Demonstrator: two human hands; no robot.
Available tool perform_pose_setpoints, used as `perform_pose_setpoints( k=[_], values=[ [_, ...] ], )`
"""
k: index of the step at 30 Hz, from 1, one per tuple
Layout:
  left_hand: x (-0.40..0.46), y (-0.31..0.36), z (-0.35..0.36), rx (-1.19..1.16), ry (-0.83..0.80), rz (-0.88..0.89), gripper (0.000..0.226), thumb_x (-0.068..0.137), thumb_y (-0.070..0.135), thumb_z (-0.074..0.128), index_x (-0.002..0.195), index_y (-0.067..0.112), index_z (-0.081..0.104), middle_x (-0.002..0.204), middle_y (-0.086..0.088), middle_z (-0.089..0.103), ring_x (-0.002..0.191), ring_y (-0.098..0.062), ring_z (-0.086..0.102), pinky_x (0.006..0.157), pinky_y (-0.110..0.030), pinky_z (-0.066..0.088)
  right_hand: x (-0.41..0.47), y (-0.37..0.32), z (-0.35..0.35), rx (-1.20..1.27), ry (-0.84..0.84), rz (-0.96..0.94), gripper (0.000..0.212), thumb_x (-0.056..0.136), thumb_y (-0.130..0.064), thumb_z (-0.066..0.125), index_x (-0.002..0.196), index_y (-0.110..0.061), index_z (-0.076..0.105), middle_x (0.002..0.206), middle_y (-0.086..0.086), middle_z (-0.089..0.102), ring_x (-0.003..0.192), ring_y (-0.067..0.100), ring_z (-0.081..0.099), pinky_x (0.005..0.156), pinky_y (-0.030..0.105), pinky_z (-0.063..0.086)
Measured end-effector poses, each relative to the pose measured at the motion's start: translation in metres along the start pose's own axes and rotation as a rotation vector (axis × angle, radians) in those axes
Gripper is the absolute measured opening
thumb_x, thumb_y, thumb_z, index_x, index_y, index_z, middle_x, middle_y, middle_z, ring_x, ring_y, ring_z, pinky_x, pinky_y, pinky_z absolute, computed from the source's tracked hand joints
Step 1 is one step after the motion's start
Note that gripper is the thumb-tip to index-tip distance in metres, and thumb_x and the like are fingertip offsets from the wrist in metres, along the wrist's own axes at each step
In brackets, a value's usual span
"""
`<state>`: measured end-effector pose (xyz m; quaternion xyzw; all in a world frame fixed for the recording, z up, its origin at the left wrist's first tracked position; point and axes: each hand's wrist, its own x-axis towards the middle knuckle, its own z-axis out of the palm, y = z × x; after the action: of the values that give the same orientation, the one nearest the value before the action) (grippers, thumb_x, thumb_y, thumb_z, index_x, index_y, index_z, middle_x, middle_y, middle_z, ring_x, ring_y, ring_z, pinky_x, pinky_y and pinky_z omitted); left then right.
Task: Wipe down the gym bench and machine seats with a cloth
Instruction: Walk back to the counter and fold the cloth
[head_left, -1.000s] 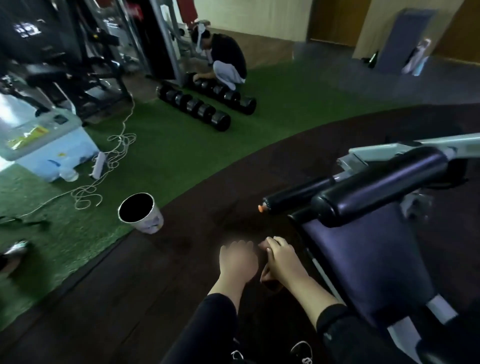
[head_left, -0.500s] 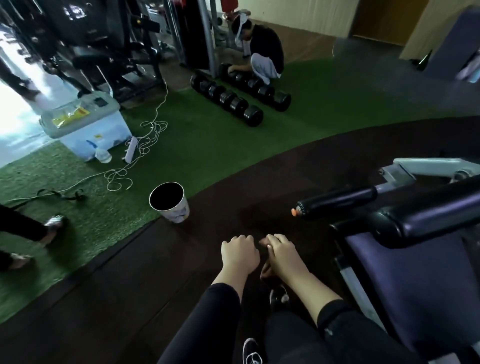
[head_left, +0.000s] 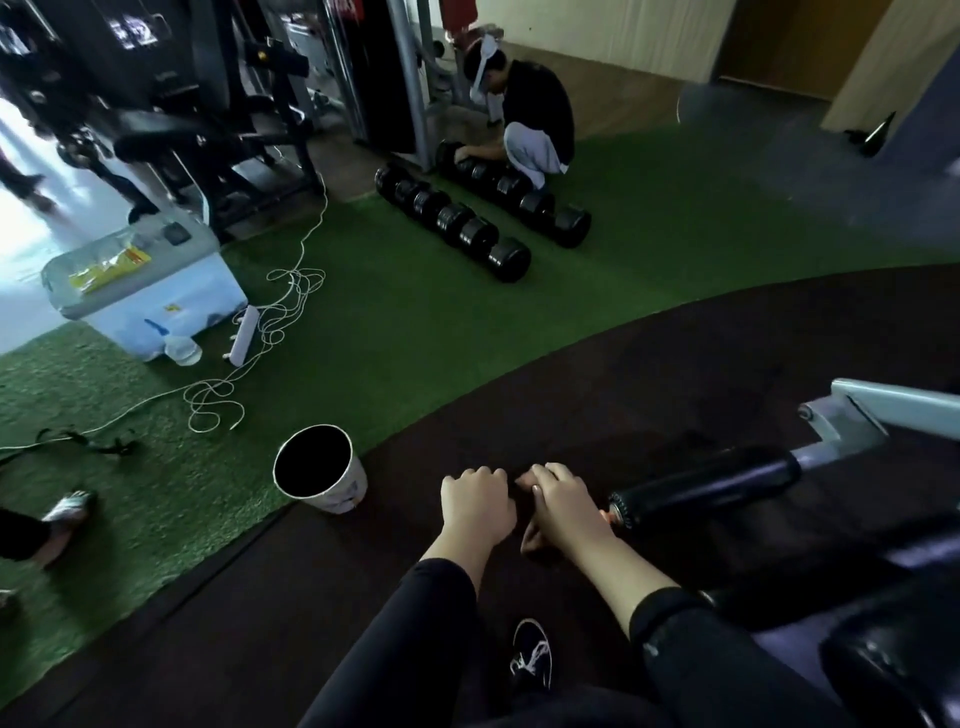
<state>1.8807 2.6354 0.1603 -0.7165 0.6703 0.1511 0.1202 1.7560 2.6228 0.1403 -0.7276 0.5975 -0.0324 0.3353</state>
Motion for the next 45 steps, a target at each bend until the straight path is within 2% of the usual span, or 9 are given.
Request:
perform_pose_setpoints(
  k=[6,10,18,21,24,28,33,39,45],
  values=[
    [0.084,0.0,-0.035,-0.034,-0.017,0.018,0.031,0.097,0.028,0.039,0.121,0.016,0.054,0.121,-0.002,0.06,0.113,-0.023,0.055,0.089,-0.037,0.04,0.082,-0.005,-0.033,-0.048,-0.048,0.014,0.056,0.08,-0.013,0.065,0.131,-0.018,0.043,0.141,0.005,0.034,0.127,0.027,0.036,0.101,0.033,0.036],
    [0.155,-0.004,-0.058,-0.022,-0.031,0.062,0.031,0.098,0.03,0.039,0.121,0.016,0.055,0.12,-0.002,0.06,0.113,-0.023,0.056,0.092,-0.038,0.04,0.153,0.002,-0.045,-0.149,-0.129,0.032,0.082,0.054,-0.034,0.08,0.127,-0.018,0.046,0.137,-0.001,0.039,0.124,0.023,0.039,0.097,0.033,0.04],
    [0.328,-0.021,-0.129,0.074,-0.015,0.251,0.03,0.097,0.027,0.04,0.119,0.013,0.054,0.118,-0.004,0.06,0.113,-0.025,0.055,0.087,-0.037,0.04,0.294,-0.004,-0.112,-0.064,0.0,0.182,0.068,0.065,-0.031,0.079,0.124,-0.016,0.047,0.132,0.0,0.039,0.123,0.023,0.042,0.101,0.032,0.036],
    [0.383,-0.016,-0.158,0.102,-0.015,0.333,0.03,0.097,0.028,0.04,0.12,0.014,0.054,0.118,-0.004,0.06,0.112,-0.025,0.055,0.086,-0.036,0.04,0.33,-0.009,-0.147,0.025,0.115,0.312,0.054,0.089,-0.021,0.06,0.137,-0.01,0.037,0.143,0.007,0.033,0.128,0.029,0.036,0.106,0.034,0.034],
    [0.426,-0.001,-0.177,0.142,-0.048,0.415,0.031,0.097,0.028,0.041,0.121,0.014,0.054,0.12,-0.003,0.06,0.112,-0.024,0.055,0.086,-0.036,0.041,0.353,-0.003,-0.169,0.058,0.188,0.394,0.048,0.096,-0.016,0.048,0.141,-0.008,0.033,0.148,0.008,0.029,0.131,0.026,0.032,0.109,0.033,0.029],
    [0.48,0.032,-0.196,0.181,-0.073,0.52,0.036,0.097,0.027,0.041,0.13,0.016,0.051,0.123,-0.003,0.058,0.114,-0.025,0.055,0.088,-0.037,0.042,0.391,0.021,-0.196,0.139,0.255,0.521,0.041,0.1,-0.013,0.036,0.14,-0.01,0.035,0.147,0.008,0.03,0.126,0.029,0.036,0.104,0.033,0.035],
    [0.563,0.093,-0.224,0.239,-0.079,0.622,0.036,0.097,0.027,0.039,0.13,0.015,0.05,0.124,-0.005,0.057,0.115,-0.025,0.054,0.089,-0.037,0.041,0.452,0.07,-0.247,0.199,0.289,0.622,0.042,0.1,-0.016,0.035,0.142,-0.011,0.033,0.145,0.008,0.033,0.126,0.03,0.038,0.103,0.033,0.035],
    [0.676,0.188,-0.27,0.243,-0.078,0.659,0.033,0.097,0.025,0.04,0.125,0.013,0.052,0.121,-0.005,0.058,0.111,-0.026,0.055,0.088,-0.039,0.042,0.54,0.152,-0.336,0.201,0.357,0.634,0.043,0.1,-0.015,0.035,0.142,-0.011,0.033,0.144,0.007,0.033,0.122,0.03,0.039,0.102,0.036,0.038],
    [0.762,0.277,-0.31,0.236,-0.096,0.69,0.041,0.099,0.027,0.04,0.137,0.015,0.046,0.13,-0.004,0.056,0.116,-0.024,0.054,0.093,-0.038,0.041,0.601,0.222,-0.42,0.228,0.406,0.657,0.045,0.1,-0.015,0.033,0.145,-0.011,0.031,0.147,0.007,0.03,0.127,0.03,0.036,0.105,0.036,0.035]
  ],
)
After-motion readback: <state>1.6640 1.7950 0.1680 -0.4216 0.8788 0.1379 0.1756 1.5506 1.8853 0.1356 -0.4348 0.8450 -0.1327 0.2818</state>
